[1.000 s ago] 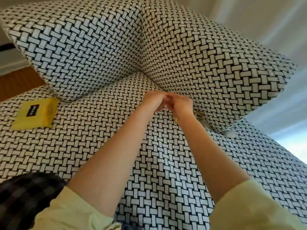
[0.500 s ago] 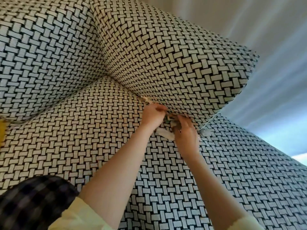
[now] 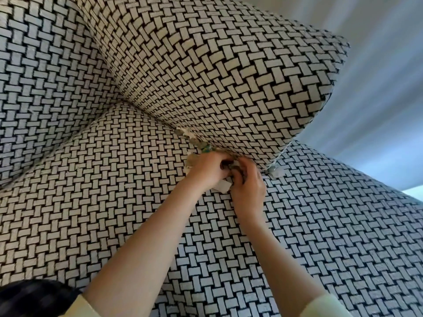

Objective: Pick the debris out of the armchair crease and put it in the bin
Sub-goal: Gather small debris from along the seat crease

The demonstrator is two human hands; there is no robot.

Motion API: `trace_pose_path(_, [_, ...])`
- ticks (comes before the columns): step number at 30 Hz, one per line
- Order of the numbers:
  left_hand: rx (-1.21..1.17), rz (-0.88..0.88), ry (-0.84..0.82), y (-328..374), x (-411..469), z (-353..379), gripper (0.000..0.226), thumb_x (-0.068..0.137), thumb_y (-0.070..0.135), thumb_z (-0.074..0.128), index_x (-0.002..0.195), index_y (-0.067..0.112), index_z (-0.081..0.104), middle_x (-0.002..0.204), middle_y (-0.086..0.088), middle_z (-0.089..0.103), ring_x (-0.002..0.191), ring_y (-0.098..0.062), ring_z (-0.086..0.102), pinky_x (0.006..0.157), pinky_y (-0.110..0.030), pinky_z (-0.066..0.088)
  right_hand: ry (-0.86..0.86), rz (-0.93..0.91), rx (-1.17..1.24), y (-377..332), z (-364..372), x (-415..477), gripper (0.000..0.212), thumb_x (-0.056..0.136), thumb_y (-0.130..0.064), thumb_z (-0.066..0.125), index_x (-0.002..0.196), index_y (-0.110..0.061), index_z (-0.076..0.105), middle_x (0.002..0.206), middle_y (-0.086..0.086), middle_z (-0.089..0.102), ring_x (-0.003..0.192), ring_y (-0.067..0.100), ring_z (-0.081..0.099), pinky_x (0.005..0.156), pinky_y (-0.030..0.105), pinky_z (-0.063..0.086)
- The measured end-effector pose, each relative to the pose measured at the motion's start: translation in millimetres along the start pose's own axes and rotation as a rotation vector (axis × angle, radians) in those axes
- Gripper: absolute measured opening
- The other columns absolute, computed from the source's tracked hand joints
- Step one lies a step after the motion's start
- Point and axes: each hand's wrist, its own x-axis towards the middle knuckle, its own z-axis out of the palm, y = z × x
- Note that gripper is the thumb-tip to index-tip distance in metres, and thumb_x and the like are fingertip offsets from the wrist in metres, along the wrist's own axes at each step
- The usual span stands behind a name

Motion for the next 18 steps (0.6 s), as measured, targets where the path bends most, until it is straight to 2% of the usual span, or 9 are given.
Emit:
trace_pose_path(1, [-0.008,0.015,0.012,0,-1,0,0.03,0.092,0.022,0.054,0.121,0.027,0.059,0.121,0.006,0.062,0.112,-0.015,0.054,0.07,-0.007,0.012,0.035,0.0,0.012,0,0,-1,0.025,0.092,-0.013,0.051,0.117,-0.012,0.056,0.112,0.003,0.062,0.1,0.017,0.057,0.075,0.008,0.038])
trace_pose_path(3, [-0.033,0.033,0.045,0,-2,2,0.029,0.091,0.022,0.056,0.119,0.026,0.062,0.121,0.005,0.063,0.112,-0.015,0.055,0.07,-0.007,0.012,0.063,-0.027,0.016,0,0,-2,0.022,0.092,-0.011,0.051,0.113,-0.011,0.058,0.107,0.004,0.064,0.097,0.018,0.058,0.079,0.02,0.046])
trace_pose_path(5, [-0.086,0.039,0.085,-1,-4,5,0.026,0.091,0.022,0.055,0.116,0.023,0.064,0.118,0.004,0.065,0.109,-0.014,0.057,0.072,-0.005,0.015,0.068,-0.074,-0.023,-1,0,-3,0.024,0.095,-0.012,0.046,0.116,-0.009,0.056,0.108,0.007,0.064,0.098,0.021,0.058,0.083,0.026,0.044])
trace_pose_path(7, [-0.169,0.003,0.106,-4,-6,7,0.024,0.093,0.023,0.053,0.113,0.019,0.066,0.112,0.002,0.067,0.096,-0.011,0.059,0.072,-0.005,0.022,0.091,-0.128,-0.075,-2,1,-3,0.027,0.096,-0.007,0.041,0.119,-0.006,0.054,0.11,0.01,0.064,0.099,0.024,0.058,0.082,0.029,0.043])
trace_pose_path(9, [-0.289,-0.058,0.116,-8,-7,6,0.024,0.093,0.025,0.054,0.11,0.016,0.068,0.099,0.003,0.068,0.077,-0.003,0.055,0.065,-0.004,0.031,0.089,-0.146,-0.075,-2,2,-3,0.029,0.094,-0.001,0.039,0.119,-0.004,0.053,0.11,0.012,0.062,0.1,0.027,0.059,0.084,0.035,0.048])
trace_pose_path(11, [-0.411,-0.116,0.119,-12,-8,3,0.023,0.091,0.026,0.056,0.107,0.014,0.068,0.089,0.005,0.063,0.069,0.0,0.051,0.06,0.0,0.037,0.087,-0.13,-0.032,-1,1,-3,0.03,0.092,0.002,0.038,0.115,-0.005,0.055,0.109,0.011,0.06,0.1,0.025,0.059,0.083,0.029,0.05])
trace_pose_path(13, [-0.61,-0.183,0.131,-18,-11,-1,0.024,0.09,0.022,0.058,0.108,0.01,0.067,0.086,0.002,0.064,0.07,-0.008,0.057,0.069,-0.009,0.046,0.143,-0.032,0.064,-6,-2,-3,0.029,0.092,0.003,0.04,0.11,-0.007,0.06,0.108,0.007,0.06,0.103,0.02,0.057,0.084,0.016,0.043])
trace_pose_path(15, [-0.808,-0.246,0.142,-25,-15,-9,0.023,0.09,0.016,0.058,0.109,0.005,0.066,0.077,0.0,0.064,0.064,-0.01,0.059,0.07,-0.024,0.052,0.211,0.112,0.214,-15,-3,-3,0.027,0.095,-0.002,0.039,0.107,-0.011,0.062,0.104,0.001,0.061,0.101,0.015,0.057,0.084,0.019,0.044])
trace_pose_path(18, [-0.913,-0.245,0.153,-33,-18,-22,0.019,0.086,0.015,0.064,0.102,0.006,0.068,0.072,0.002,0.062,0.061,-0.007,0.058,0.062,-0.019,0.052,0.099,0.365,0.654,-38,5,-4,0.028,0.097,-0.003,0.037,0.101,-0.014,0.062,0.081,-0.001,0.058,0.074,0.011,0.053,0.068,0.022,0.047])
